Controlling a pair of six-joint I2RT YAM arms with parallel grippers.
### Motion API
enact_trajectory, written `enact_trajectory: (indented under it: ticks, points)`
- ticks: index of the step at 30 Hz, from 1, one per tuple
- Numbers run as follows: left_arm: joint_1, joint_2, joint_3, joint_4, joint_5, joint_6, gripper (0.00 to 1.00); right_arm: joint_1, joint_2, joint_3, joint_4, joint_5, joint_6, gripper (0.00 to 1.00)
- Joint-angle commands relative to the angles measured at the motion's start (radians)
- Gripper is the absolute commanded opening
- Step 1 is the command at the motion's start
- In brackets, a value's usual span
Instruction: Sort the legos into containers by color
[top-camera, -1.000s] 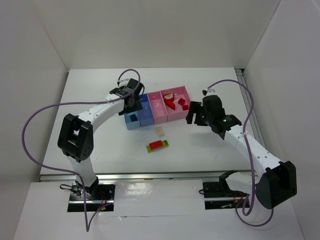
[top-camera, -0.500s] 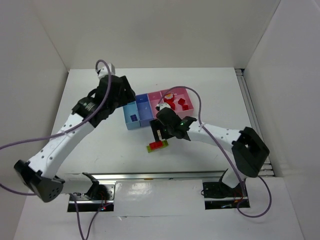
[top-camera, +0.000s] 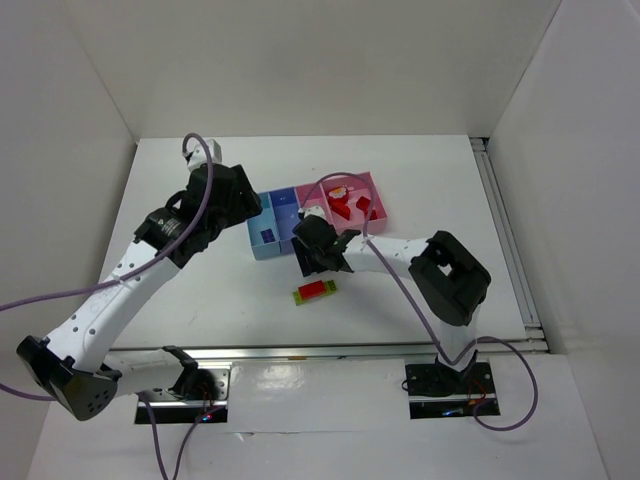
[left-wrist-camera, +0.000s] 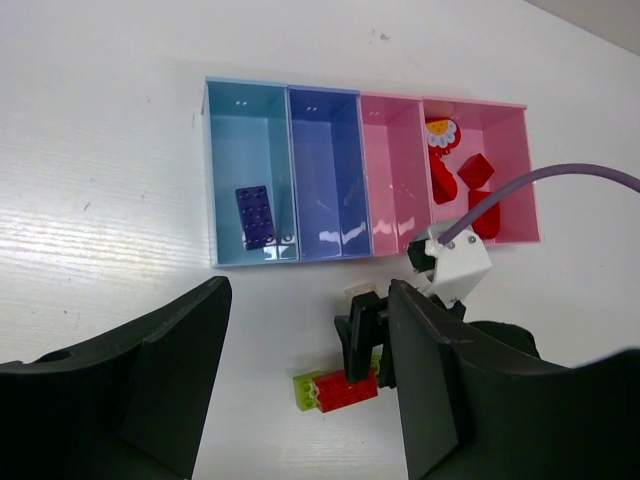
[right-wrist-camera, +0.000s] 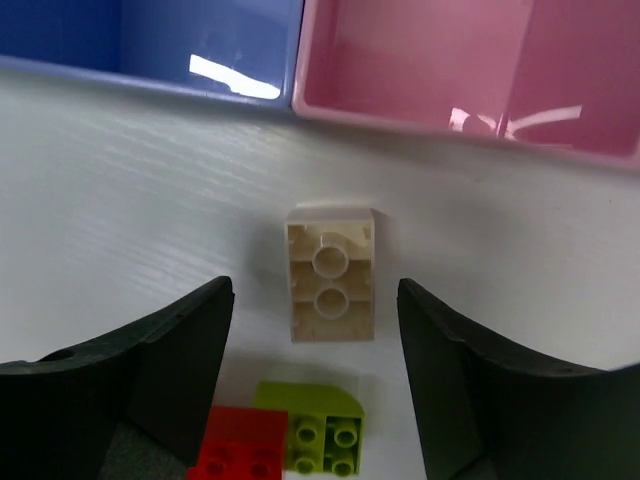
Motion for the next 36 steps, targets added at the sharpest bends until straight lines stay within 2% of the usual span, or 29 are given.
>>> enact_trajectory:
  ticks: [1, 2, 4, 6, 9, 14, 17, 20, 29, 32, 33, 36]
  points:
    - [0.012, -0.002, 0.006, 0.012, 0.002, 0.036, 0.74, -0.013, 0.027, 0.053, 0.059, 0.024, -0.013, 0.71]
    - [0.012, -0.002, -0.003, 0.012, 0.002, 0.036, 0.74, -0.013, 0.041, 0.062, 0.059, 0.024, -0.013, 0.61]
    - [0.012, -0.002, -0.003, 0.012, 0.002, 0.036, 0.74, -0.013, 0.052, 0.073, 0.059, 0.024, -0.013, 0.50]
    - [0.012, -0.002, -0.003, 0.012, 0.002, 0.036, 0.74, -0.013, 0.052, 0.082, 0.059, 0.024, -0.013, 0.30]
    - [0.012, -0.002, -0.012, 0.012, 0.002, 0.036, 0.74, -0.013, 0.015, 0.082, 0.010, 0.047, -0.013, 0.17]
    - [0.021, -0.002, -0.012, 0.012, 0.012, 0.036, 0.74, 0.025, -0.187, -0.043, 0.062, 0.099, -0.031, 0.17]
    - [0.021, -0.002, -0.012, 0.012, 0.012, 0.026, 0.76, 0.025, -0.272, -0.032, 0.071, 0.119, -0.022, 0.17]
    - [0.021, -0.002, -0.012, 0.012, 0.022, 0.026, 0.76, 0.025, -0.208, 0.098, 0.013, 0.130, -0.031, 0.17]
    - [0.039, -0.049, -0.017, -0.015, 0.019, 0.069, 0.77, -0.033, 0.048, 0.398, 0.025, 0.047, -0.131, 0.19]
    - [0.048, -0.103, -0.044, -0.015, 0.019, 0.080, 0.78, -0.045, 0.139, 0.486, 0.010, 0.035, -0.140, 0.24]
    - [0.059, -0.112, -0.045, -0.015, 0.019, 0.080, 0.79, -0.054, 0.177, 0.505, 0.001, 0.035, -0.140, 0.36]
    - [0.068, -0.122, -0.045, -0.015, 0.010, 0.080, 0.79, -0.054, 0.201, 0.547, -0.015, 0.024, -0.140, 0.59]
